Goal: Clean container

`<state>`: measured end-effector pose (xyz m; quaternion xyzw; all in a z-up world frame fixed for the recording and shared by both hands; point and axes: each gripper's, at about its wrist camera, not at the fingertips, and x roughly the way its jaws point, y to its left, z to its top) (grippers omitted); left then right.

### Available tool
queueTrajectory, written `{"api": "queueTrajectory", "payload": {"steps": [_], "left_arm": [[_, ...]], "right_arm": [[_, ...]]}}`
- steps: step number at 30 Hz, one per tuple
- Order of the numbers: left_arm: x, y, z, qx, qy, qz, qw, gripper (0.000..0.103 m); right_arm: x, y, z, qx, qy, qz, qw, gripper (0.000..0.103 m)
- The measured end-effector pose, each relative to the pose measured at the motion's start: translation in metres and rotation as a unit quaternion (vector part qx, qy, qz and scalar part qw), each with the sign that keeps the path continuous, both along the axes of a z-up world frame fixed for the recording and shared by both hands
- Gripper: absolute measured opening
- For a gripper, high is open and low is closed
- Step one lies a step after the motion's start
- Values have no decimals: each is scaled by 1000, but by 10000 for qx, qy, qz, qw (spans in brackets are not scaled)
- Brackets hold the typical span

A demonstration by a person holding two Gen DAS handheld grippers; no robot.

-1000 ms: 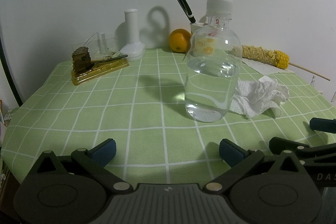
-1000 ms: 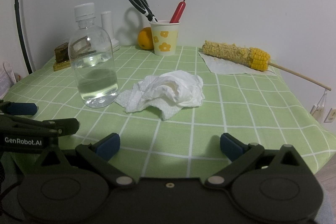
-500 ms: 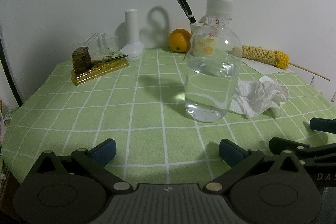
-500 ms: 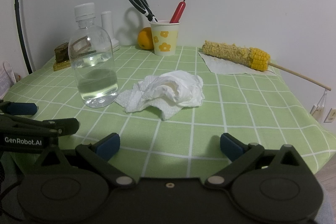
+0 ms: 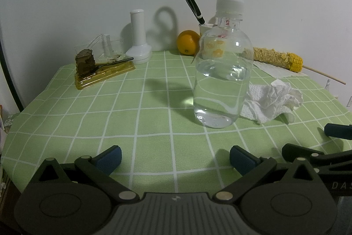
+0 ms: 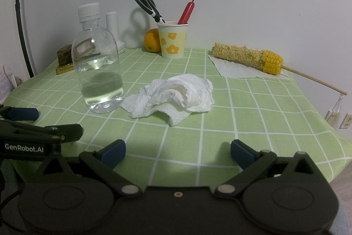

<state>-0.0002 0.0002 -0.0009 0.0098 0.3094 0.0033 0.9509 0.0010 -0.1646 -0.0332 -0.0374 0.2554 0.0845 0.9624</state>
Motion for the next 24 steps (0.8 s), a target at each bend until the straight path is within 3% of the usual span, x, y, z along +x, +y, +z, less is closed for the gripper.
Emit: {"api": "queueTrajectory", "payload": {"steps": [8, 14, 17, 18, 21, 24], "left_arm": [[2, 0, 2, -2, 78, 0, 10000, 103], [13, 2, 9, -13, 434, -108, 9990, 103], [15, 7, 12, -228, 428, -123, 9987, 103], [15, 9, 14, -374, 444, -123, 9982, 102], [10, 11, 35, -555, 140, -351, 9977, 101], [3, 5, 60, -227, -320, -534, 9978, 100]], "right_arm": [[0, 0, 0, -2, 3, -4, 10000, 103], [5, 0, 4, -24, 168, -12, 9999, 103], [8, -1, 6, 7, 248, 50, 9997, 101], [8, -4, 8, 76, 187, 58, 9998, 95], [4, -13, 19, 322, -225, -7, 9992, 91], [12, -12, 31, 132, -494, 137, 9986, 90]]}}
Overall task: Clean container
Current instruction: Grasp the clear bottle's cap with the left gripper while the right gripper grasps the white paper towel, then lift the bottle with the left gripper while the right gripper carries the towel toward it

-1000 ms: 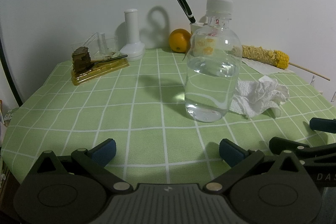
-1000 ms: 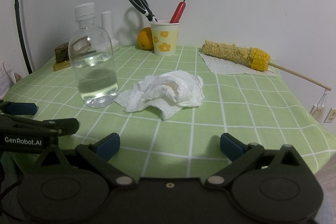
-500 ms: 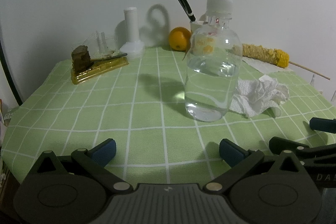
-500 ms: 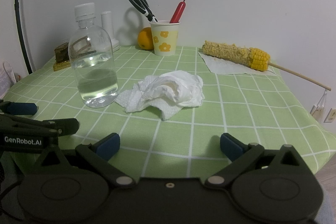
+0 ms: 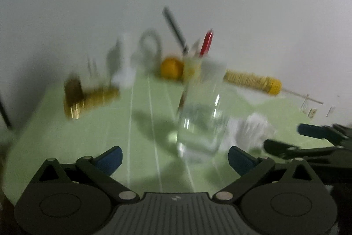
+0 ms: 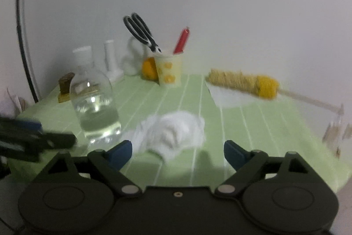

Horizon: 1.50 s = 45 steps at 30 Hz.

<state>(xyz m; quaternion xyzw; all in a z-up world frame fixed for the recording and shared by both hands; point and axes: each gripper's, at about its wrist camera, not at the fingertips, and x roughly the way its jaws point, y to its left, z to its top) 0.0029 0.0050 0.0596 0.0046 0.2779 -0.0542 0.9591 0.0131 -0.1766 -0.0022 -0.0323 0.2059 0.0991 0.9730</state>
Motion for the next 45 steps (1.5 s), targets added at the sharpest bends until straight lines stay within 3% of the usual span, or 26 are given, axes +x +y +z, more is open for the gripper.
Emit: {"api": "queueTrajectory", "payload": {"steps": [8, 12, 14, 16, 19, 21, 23, 24, 25, 27, 30, 32, 37, 45], "left_arm": [[10, -13, 48, 173, -679, -329, 9970, 83], [22, -23, 58, 292, -710, -489, 9959, 75], [24, -28, 57, 380, -667, -560, 9955, 66], [28, -30, 56, 393, -571, -595, 9958, 60], [30, -30, 54, 412, -452, -574, 9965, 55], [32, -30, 53, 441, -413, -578, 9965, 50], [35, -30, 53, 424, -344, -588, 9968, 36], [37, -29, 52, 381, -295, -623, 9969, 34], [39, -29, 52, 330, -260, -674, 9968, 28], [42, -30, 52, 317, -225, -704, 9968, 27], [44, -29, 52, 276, -195, -685, 9971, 27], [44, -26, 53, 178, -166, -637, 9977, 27], [44, -28, 53, 158, -135, -627, 9978, 27], [44, -26, 53, 47, -116, -604, 9981, 27]], "right_arm": [[45, 8, -2, 132, 219, 512, 9984, 61], [57, 15, -9, 77, 561, 704, 9959, 33], [56, 16, -11, 11, 548, 627, 9965, 22], [58, 10, -10, 256, 621, 524, 9964, 18], [65, -12, -10, 1286, 916, 364, 9868, 16], [71, -31, -14, 2395, 1185, 371, 9629, 16], [76, -46, -23, 3488, 1402, 398, 9258, 16], [77, -50, -28, 3928, 1482, 429, 9066, 16], [77, -52, -31, 4245, 1525, 490, 8912, 16], [77, -50, -34, 4689, 1563, 691, 8666, 16], [77, -41, -30, 5020, 1531, 1036, 8449, 16], [75, -33, -18, 4932, 1409, 1159, 8506, 16], [75, -17, 4, 4121, 1154, 1245, 8952, 16], [74, -14, -21, 3244, 1550, 925, 9285, 16]]}}
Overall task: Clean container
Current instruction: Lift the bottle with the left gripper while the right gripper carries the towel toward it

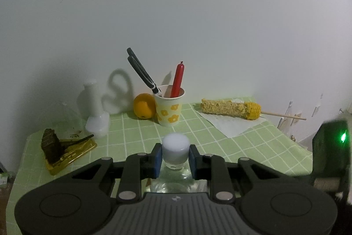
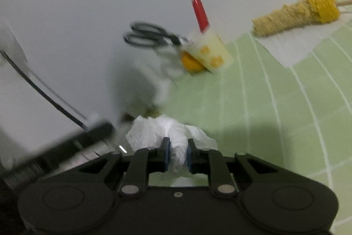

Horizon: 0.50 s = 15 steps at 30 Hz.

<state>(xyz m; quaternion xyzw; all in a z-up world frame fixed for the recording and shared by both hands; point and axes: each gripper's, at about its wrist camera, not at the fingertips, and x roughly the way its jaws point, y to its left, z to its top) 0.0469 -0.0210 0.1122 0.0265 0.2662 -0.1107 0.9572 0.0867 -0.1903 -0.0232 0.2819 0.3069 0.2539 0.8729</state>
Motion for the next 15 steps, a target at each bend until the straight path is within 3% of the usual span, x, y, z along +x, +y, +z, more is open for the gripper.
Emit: {"api": "queueTrajectory", "payload": {"steps": [3, 7, 12, 15], "left_arm": [[0, 1, 0, -76, 21, 40, 10000, 27], [0, 2, 1, -110, 32, 49, 9999, 27], [0, 4, 1, -251, 63, 102, 9996, 27], [-1, 3, 1, -249, 61, 112, 9996, 27]], "right_arm": [[-3, 3, -13, -229, 94, 45, 9997, 16], [-2, -1, -9, -28, 114, 19, 9999, 16], [-2, -5, 25, 435, -429, 86, 9981, 16], [-2, 1, 34, 274, -671, 121, 9973, 16]]}}
